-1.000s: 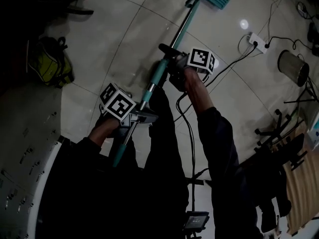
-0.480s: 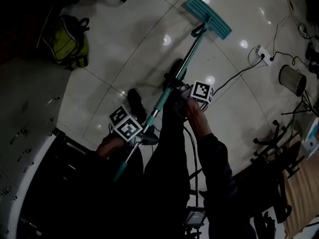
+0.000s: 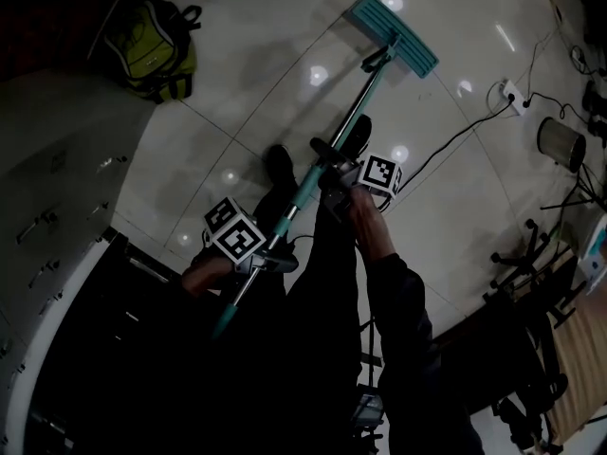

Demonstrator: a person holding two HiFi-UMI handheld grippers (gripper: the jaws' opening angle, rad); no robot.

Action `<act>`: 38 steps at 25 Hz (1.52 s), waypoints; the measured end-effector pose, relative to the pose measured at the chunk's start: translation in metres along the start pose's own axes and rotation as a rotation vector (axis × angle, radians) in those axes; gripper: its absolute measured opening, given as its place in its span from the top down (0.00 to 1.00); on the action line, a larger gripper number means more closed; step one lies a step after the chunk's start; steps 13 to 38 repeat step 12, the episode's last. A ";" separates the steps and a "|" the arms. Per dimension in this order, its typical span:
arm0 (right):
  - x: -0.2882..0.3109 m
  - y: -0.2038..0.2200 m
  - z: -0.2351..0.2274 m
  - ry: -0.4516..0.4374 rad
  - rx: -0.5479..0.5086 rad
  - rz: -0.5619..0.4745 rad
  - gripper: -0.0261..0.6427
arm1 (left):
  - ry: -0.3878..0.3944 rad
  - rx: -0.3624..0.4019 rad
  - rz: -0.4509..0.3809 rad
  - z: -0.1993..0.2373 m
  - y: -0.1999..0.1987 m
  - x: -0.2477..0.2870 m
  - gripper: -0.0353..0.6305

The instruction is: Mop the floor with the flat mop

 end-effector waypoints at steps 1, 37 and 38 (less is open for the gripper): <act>0.001 0.009 0.002 -0.001 0.005 0.001 0.70 | 0.000 0.001 0.003 0.000 0.009 -0.001 0.89; 0.005 0.046 -0.001 -0.006 0.015 0.033 0.71 | -0.017 0.009 0.004 0.008 0.044 -0.001 0.89; 0.005 0.046 -0.001 -0.006 0.015 0.033 0.71 | -0.017 0.009 0.004 0.008 0.044 -0.001 0.89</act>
Point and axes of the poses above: the fingertips, and each gripper's own axes: x forward along the fingers, z to its left, y out of its underside, the point moved 10 cm from there along -x, backward along the fingers
